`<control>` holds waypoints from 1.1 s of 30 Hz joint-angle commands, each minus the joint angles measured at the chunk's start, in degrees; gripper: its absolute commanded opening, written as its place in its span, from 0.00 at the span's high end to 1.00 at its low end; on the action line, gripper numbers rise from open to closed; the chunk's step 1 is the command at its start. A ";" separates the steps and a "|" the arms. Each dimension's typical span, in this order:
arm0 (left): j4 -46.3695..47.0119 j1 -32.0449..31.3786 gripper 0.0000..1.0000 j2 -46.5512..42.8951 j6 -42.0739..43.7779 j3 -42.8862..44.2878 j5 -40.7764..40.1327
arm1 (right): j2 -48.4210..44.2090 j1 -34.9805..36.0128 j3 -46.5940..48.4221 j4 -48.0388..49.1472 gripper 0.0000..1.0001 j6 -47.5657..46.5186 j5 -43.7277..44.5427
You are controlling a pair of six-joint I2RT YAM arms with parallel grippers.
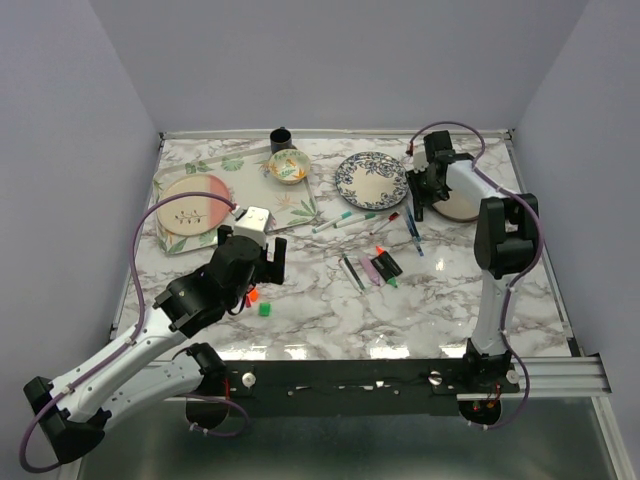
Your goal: Open the pen caps
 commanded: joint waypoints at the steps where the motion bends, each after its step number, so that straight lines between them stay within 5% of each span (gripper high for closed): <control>1: 1.27 0.62 0.04 -0.09 0.76 -0.58 1.43 | 2.78 -0.49 4.14 -3.19 0.50 -0.63 3.08; 33: 1.53 1.23 0.04 0.09 0.85 -0.76 1.95 | 16.32 -0.32 26.74 -24.72 0.49 -1.77 2.90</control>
